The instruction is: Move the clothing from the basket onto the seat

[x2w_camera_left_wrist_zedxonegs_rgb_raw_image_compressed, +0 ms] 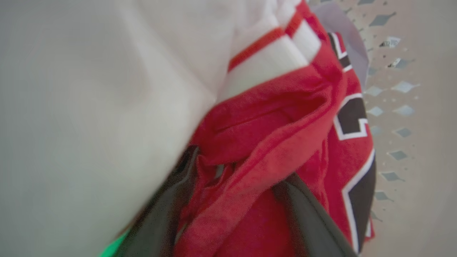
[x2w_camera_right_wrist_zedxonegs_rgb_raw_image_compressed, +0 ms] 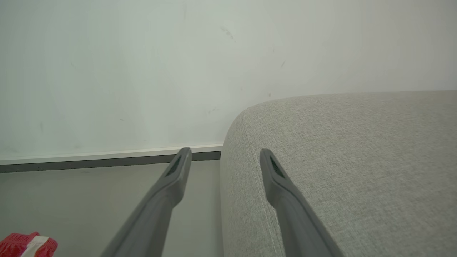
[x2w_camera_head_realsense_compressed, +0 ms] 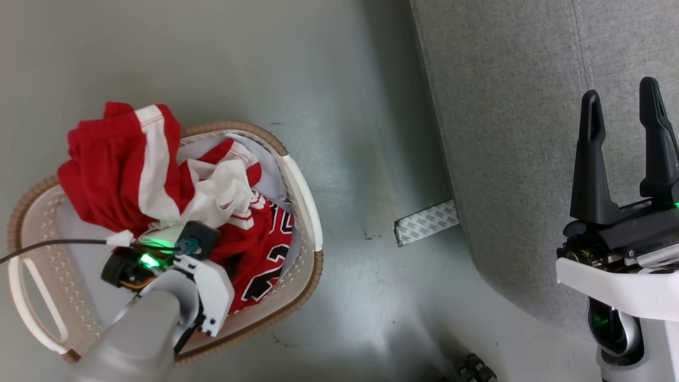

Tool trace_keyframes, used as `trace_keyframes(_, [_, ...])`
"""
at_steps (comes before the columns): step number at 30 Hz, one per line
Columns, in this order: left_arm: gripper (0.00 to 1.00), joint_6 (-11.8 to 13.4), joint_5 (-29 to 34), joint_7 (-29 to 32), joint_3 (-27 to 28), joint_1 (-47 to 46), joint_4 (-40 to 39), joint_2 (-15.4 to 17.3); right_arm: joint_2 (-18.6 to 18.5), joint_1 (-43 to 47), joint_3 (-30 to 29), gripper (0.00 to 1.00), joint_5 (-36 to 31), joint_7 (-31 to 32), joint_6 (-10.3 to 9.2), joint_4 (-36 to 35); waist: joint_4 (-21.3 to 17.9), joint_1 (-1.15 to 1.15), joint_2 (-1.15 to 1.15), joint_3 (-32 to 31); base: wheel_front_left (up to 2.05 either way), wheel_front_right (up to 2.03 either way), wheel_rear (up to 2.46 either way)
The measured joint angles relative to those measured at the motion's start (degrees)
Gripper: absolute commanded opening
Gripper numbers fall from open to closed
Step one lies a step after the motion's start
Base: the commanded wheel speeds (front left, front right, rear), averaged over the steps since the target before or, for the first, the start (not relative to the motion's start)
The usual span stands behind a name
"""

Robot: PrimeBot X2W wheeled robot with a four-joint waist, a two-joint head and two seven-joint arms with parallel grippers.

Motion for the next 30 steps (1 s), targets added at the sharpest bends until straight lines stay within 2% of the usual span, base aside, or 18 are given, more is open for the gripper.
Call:
trace_keyframes(1, [0.00, 0.0, -0.5, -0.4, -0.4, -0.3, 0.1, -0.2, 0.0, 0.1, -0.1, 1.00, 0.1, 0.0, 0.00, 0.1, -0.1, 0.00, 0.00, 0.1, 0.00, 0.00, 0.00])
trace_keyframes(9, [0.00, 0.0, -3.8, -4.8, -1.6, 0.3, 0.4, -2.3, 0.0, 1.1, -0.5, 1.00, 0.0, 0.0, 0.00, 2.1, 0.9, -0.01, 0.00, -3.7, 0.00, 0.00, 0.00])
trace_keyframes(14, [0.00, 0.0, -7.1, -6.9, -2.3, 5.6, -2.5, -4.1, 0.0, 3.8, -0.9, 1.00, -1.4, 0.0, 0.00, 4.5, 3.1, -0.01, 0.00, -10.4, 0.00, 0.00, 0.00])
trace_keyframes(20, [0.00, 0.0, -10.0, -7.4, -1.0, 11.2, -8.2, -5.0, 0.1, 7.7, -2.1, 1.00, -3.4, 0.0, 0.00, 6.5, 5.5, -0.01, 0.00, -17.7, 0.00, 0.00, 0.00])
trace_keyframes(22, [0.00, 0.1, -10.8, -7.7, -0.2, 14.4, -12.5, -5.0, 0.1, 10.4, -2.8, 1.00, -4.3, 0.0, 0.00, 7.7, 7.1, -0.02, 0.00, -22.4, 0.00, 0.00, 0.00])
trace_keyframes(23, [0.00, 0.1, -10.8, -7.7, -0.2, 14.4, -12.5, -5.0, 0.1, 10.4, -2.8, 1.00, -4.3, 0.0, 0.00, 7.7, 7.1, -0.02, 0.00, -22.4, 0.00, 0.00, 0.00])
trace_keyframes(30, [0.00, 1.5, -13.3, -7.1, 1.2, 20.5, -24.4, -3.4, 0.1, 16.1, -3.8, 1.00, -5.8, 0.0, 0.00, 9.6, 11.1, -0.02, 0.00, -32.9, 0.00, 0.00, 0.00])
